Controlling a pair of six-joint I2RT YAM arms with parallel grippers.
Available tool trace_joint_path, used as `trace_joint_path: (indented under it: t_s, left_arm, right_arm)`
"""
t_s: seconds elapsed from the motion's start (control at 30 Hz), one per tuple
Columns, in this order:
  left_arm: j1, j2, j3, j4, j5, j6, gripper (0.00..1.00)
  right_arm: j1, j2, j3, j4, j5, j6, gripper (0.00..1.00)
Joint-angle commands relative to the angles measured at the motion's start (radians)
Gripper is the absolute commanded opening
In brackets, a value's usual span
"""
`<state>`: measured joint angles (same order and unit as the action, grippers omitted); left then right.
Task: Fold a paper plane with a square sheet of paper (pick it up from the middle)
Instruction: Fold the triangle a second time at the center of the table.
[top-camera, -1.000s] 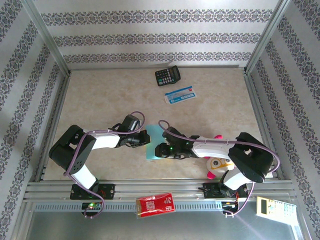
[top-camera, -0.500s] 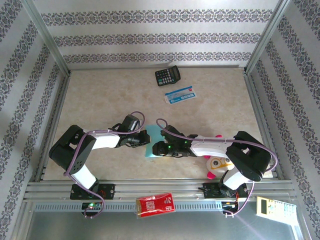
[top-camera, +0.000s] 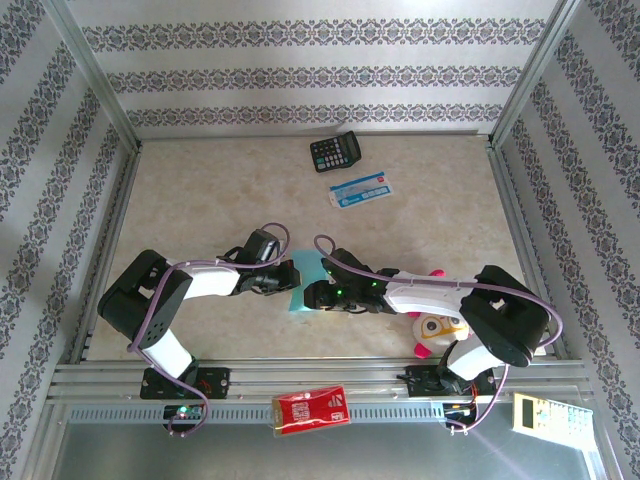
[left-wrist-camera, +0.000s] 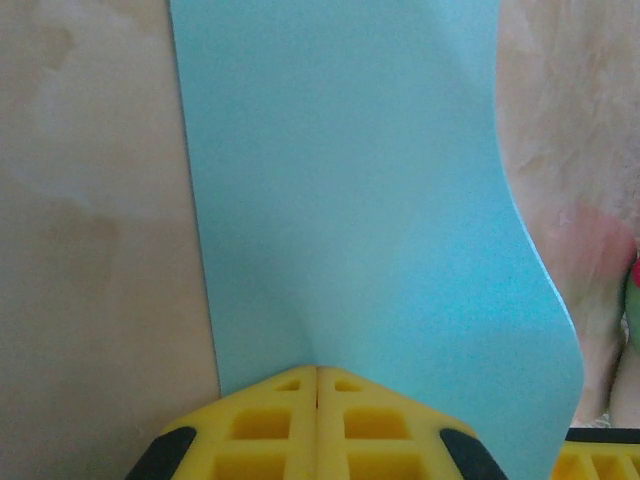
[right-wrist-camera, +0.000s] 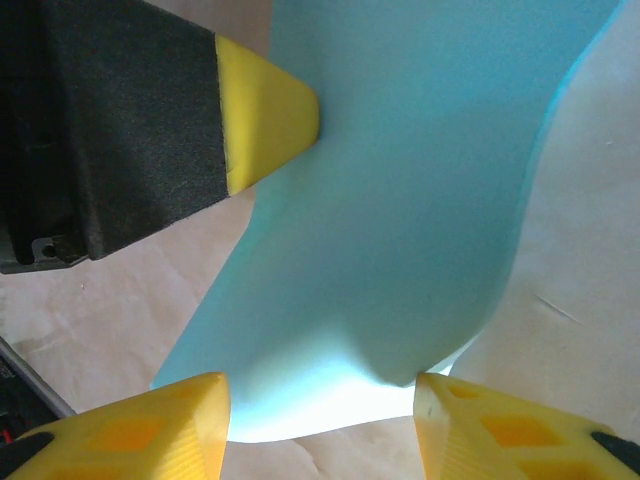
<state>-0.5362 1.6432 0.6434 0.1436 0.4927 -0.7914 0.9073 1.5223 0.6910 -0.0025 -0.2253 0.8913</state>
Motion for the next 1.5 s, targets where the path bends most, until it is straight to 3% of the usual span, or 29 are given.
trace_joint_path:
  t_s: [0.0,0.97,1.47]
  left_arm:
    - [-0.001,0.045,-0.034,-0.072,-0.027,0.023,0.00]
    - [0.000,0.035,-0.027,-0.090,-0.032,0.029,0.00]
    - [0.001,0.026,-0.026,-0.101,-0.032,0.035,0.00]
  right_arm:
    - [0.001,-0.032,-0.016,0.013,-0.001,-0.011,0.52]
    - [-0.002,-0.059,-0.023,0.005,0.011,-0.023,0.54]
    - [-0.073,0.015,0.032,0.030,-0.033,-0.128,0.54]
